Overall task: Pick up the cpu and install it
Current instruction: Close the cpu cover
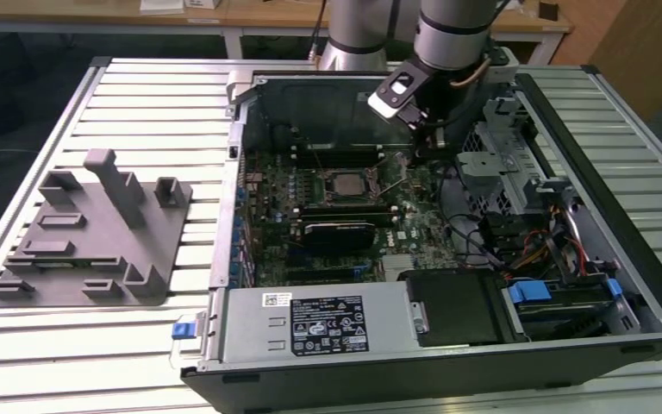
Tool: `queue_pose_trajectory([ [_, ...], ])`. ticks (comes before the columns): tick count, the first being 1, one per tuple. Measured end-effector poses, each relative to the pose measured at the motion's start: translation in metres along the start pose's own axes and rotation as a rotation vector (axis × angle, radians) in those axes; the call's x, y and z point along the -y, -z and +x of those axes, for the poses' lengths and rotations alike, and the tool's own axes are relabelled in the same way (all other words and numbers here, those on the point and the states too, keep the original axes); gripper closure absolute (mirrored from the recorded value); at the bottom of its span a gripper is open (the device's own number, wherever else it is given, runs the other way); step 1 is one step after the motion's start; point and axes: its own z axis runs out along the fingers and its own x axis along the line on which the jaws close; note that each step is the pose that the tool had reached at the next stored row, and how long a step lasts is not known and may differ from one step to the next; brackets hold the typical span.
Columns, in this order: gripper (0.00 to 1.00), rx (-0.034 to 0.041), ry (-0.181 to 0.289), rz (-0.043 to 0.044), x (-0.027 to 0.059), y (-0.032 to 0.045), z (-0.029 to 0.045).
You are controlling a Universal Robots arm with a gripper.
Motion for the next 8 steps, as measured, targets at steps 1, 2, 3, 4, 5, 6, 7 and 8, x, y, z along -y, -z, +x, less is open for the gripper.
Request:
queue_pose_trajectory([
  [1, 0.89, -0.0001, 0.0, 0.0032, 0.0, -0.0014, 0.0],
  [2, 0.89, -0.0001, 0.0, 0.0066, 0.0001, -0.0029, 0.0],
  [3, 0.89, -0.0002, 0.0, 0.0089, 0.0002, -0.0041, 0.0],
  [4, 0.89, -0.0002, 0.0, 0.0106, 0.0002, -0.0052, 0.0],
  [5, 0.89, -0.0002, 0.0, 0.0112, 0.0005, -0.0058, -0.0001],
  [6, 0.89, -0.0001, 0.0, 0.0114, 0.0009, -0.0061, -0.0001],
  [7, 0.89, -0.0002, 0.0, 0.0115, 0.0016, -0.0061, -0.0001],
  [8, 0.89, -0.0007, 0.0, 0.0115, 0.0024, -0.0062, -0.0001],
])
